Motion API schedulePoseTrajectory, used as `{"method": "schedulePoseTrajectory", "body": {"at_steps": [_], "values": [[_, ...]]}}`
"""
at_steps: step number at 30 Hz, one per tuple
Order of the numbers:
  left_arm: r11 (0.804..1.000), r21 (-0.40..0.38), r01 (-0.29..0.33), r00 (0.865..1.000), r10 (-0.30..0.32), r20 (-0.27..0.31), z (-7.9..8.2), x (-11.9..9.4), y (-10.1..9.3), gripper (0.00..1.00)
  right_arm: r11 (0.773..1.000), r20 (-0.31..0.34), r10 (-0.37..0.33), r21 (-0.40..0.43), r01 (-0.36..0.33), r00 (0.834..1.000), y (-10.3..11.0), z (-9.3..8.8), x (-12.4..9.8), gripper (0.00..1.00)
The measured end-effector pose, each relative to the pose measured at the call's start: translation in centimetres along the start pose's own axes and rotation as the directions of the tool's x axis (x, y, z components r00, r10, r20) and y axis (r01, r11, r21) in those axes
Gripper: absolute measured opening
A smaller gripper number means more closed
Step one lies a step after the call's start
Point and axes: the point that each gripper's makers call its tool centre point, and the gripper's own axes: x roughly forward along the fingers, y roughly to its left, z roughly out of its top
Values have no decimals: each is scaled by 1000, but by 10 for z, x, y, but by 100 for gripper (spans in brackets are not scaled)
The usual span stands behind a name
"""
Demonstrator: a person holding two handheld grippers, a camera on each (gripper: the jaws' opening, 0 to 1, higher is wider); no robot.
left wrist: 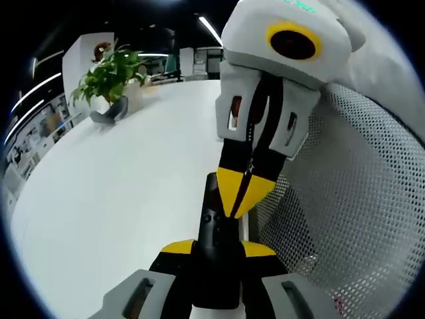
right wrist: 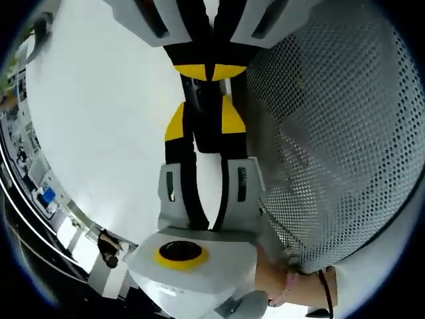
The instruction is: Press the specified remote control buttons in sequence, fully releasing each button before pressing the next.
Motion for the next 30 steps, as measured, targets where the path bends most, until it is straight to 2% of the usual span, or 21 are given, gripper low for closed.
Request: {"method": "schedulePoseTrajectory", "body": {"at_steps": [8,11,17,18,20,23,30], "values": [[1000,2,4,1000,-4,-2,0,1,0,24,999,-30,20,-31,-20,999,4,3,5,0],[1000,4,4,1000,-4,-3,0,1,0,24,999,-31,6,-42,-8,999,4,2,4,0],[1000,7,2,1000,-2,-2,0,1,0,24,1000,-2,17,21,-17,1000,1,2,3,0],[1000,7,2,1000,-2,-1,0,1,0,24,998,19,24,56,-25,1000,1,3,2,0],[1000,6,0,1000,0,1,0,1,0,24,997,41,31,75,-34,999,0,4,0,0],[1000,7,2,1000,-2,3,0,1,0,25,998,15,21,59,-22,1000,-1,-2,-2,0],[1000,15,7,1000,-7,5,1,1,-1,25,997,12,25,76,-26,1000,-12,0,-2,0]]}}
